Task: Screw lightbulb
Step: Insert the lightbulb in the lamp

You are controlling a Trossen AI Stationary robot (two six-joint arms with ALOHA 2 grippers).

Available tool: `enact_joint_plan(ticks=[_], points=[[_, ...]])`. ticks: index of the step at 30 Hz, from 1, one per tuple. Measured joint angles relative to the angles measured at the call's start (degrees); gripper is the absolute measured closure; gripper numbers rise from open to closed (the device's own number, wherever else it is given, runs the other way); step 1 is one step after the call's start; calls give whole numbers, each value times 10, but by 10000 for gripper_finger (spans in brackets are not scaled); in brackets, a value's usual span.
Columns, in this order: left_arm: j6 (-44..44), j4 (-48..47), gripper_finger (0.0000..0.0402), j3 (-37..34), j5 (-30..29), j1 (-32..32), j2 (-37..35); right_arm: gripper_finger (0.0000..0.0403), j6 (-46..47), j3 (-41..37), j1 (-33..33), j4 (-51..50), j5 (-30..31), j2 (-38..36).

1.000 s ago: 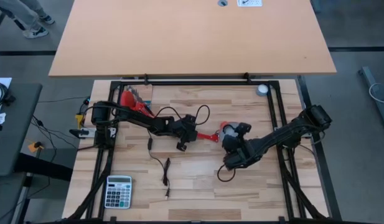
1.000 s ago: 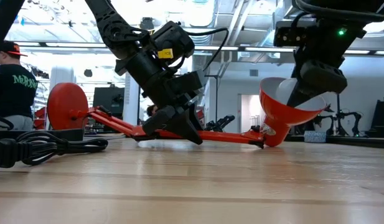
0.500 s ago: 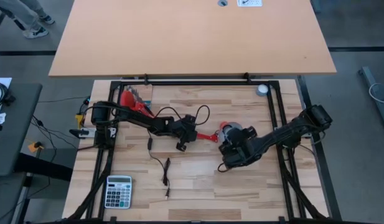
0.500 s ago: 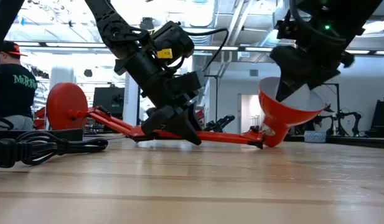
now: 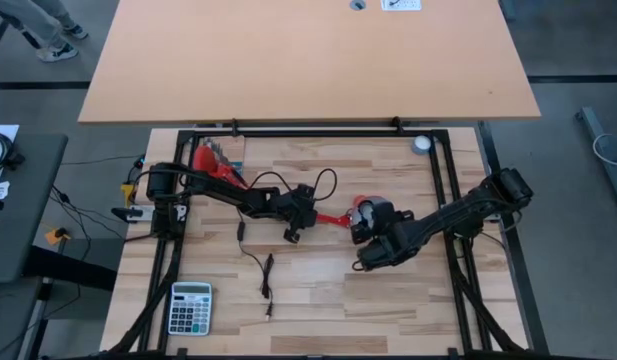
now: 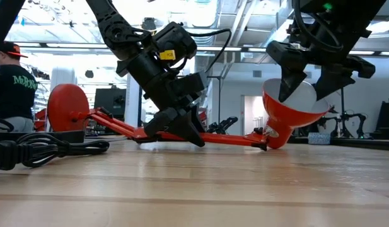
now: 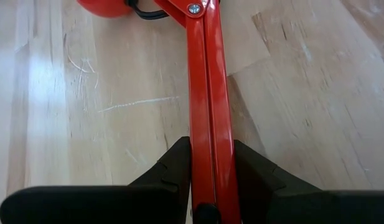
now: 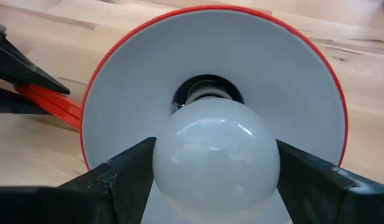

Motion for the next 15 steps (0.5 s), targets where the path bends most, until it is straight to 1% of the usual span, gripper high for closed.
enact_joint_plan(ticks=[4,8,11,13,15], points=[[-3,2,320,0,3,0,0,96,-15,21,1,-50,-15,1],[-2,4,320,1,7,-1,0,96,-110,51,4,-84,-19,1],[-2,5,320,1,6,-1,0,96,-190,66,-2,-91,-37,1],[-2,3,320,1,6,-1,0,90,-222,72,-9,-91,-55,1],[-3,2,320,1,5,-1,0,80,-238,73,-15,-91,-60,1]])
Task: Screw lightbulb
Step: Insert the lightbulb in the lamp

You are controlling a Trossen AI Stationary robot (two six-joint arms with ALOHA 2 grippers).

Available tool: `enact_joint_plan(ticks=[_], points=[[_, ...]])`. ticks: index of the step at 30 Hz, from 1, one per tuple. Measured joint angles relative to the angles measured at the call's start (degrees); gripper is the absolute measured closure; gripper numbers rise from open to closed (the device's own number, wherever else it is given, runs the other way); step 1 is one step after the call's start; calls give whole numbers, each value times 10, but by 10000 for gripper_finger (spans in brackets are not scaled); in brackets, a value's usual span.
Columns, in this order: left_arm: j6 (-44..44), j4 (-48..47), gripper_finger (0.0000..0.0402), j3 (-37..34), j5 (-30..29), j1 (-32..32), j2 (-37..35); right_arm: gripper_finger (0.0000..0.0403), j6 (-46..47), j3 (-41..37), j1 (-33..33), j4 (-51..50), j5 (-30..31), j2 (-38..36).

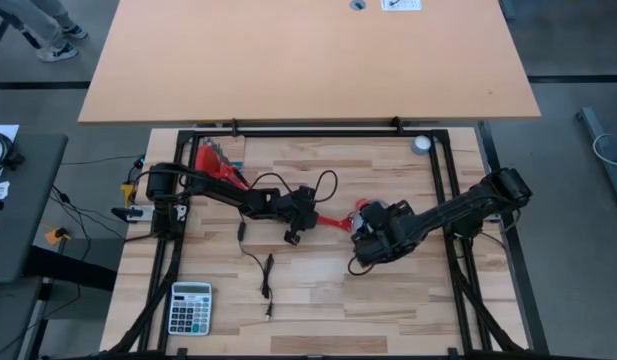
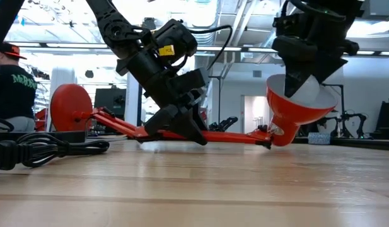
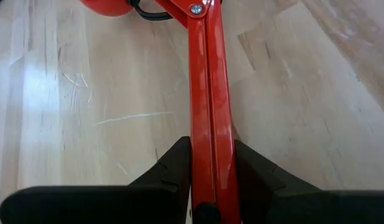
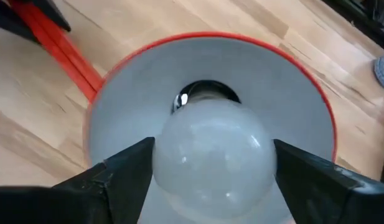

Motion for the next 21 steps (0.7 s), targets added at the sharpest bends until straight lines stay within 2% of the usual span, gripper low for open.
enact_joint_plan(ticks=[5,9,18,21], points=[[-5,-4,320,0,-7,2,0,58,-19,-3,-8,1,4,0],[-5,-5,320,0,-7,2,0,55,-91,-3,-1,2,7,0],[-5,-5,320,0,-7,1,0,54,-477,-3,43,-10,27,0],[-5,-5,320,0,-7,1,0,54,-562,-3,45,-14,47,0]])
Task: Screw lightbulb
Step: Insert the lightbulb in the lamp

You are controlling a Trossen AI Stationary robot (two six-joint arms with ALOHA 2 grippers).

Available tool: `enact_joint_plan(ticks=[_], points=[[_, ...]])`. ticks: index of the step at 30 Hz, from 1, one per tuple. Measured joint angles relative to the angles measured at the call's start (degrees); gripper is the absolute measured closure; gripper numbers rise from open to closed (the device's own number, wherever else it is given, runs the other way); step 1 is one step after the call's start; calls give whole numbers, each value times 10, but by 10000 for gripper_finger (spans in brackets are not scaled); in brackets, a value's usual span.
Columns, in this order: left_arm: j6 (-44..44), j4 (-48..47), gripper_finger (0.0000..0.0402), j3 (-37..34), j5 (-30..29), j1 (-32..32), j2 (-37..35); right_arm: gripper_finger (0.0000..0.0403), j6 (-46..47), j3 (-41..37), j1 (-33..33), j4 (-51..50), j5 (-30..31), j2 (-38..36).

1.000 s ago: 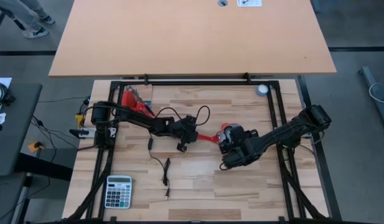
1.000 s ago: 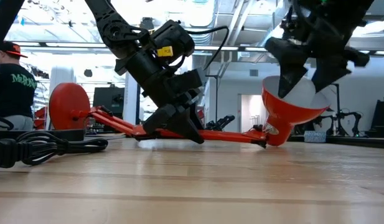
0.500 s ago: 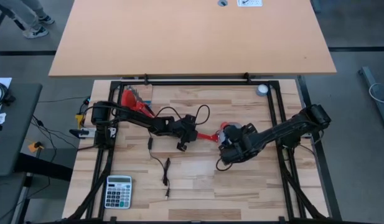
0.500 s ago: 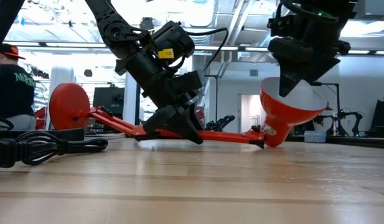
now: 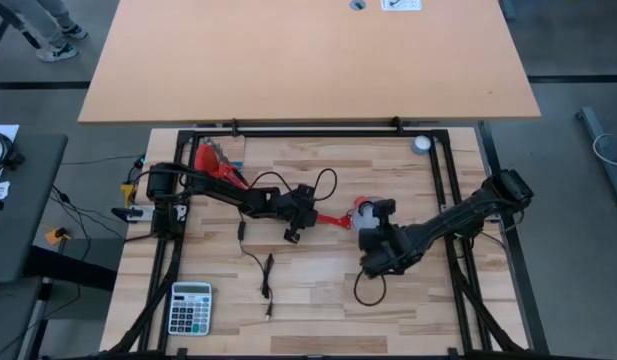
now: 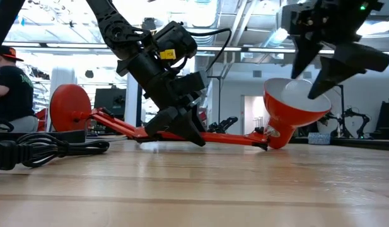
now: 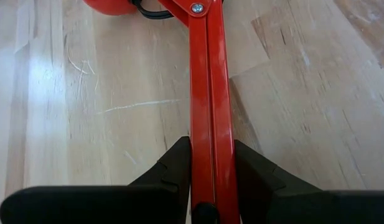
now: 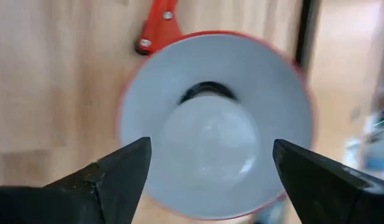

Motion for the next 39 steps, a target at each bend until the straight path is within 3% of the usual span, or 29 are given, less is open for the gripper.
enact_joint_plan(ticks=[11,16,29,39], points=[[-2,0,320,0,0,0,0,54,-165,-8,-43,59,-13,0],[-5,-2,320,0,1,0,0,54,-186,-33,-55,83,-23,0],[-7,-3,320,0,2,-1,0,95,-109,-46,-55,90,-25,0],[-7,-3,320,0,1,0,1,109,105,-46,-61,92,-25,-1]])
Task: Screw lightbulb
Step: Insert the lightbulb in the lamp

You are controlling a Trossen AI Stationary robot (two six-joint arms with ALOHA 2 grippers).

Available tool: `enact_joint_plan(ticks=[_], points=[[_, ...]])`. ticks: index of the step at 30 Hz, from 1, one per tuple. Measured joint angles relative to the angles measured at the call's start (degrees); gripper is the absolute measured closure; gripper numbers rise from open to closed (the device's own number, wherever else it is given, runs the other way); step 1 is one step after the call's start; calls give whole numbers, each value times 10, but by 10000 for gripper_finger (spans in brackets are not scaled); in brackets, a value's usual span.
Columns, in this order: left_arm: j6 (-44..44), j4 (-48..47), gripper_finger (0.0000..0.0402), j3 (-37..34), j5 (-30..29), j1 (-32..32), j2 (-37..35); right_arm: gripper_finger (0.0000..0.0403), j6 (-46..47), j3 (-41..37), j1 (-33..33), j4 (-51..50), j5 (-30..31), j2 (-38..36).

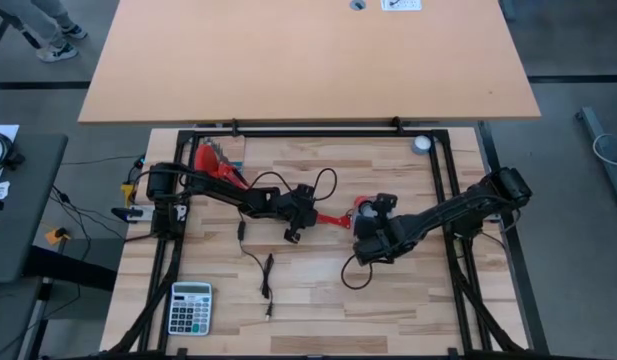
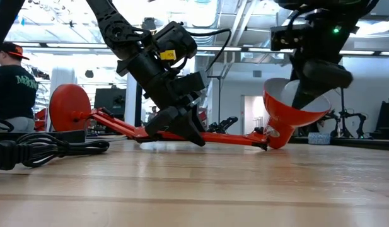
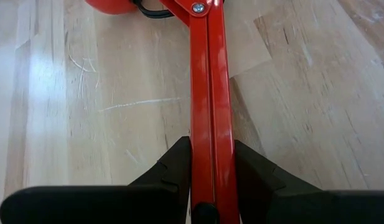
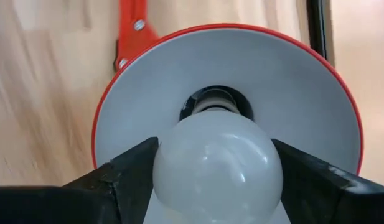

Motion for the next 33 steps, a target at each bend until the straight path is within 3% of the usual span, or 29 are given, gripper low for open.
enact_joint_plan(ticks=[9,17,24,28,33], points=[[0,0,320,0,0,0,0,110,269,0,0,12,2,0],[0,-2,320,-1,0,0,0,93,445,0,0,26,2,0],[-1,-2,320,-1,0,0,0,52,456,2,1,25,-3,0],[-3,-2,320,-1,0,0,0,34,450,33,2,-35,-7,1],[-4,0,320,-1,1,0,0,30,350,91,10,-107,-6,1]])
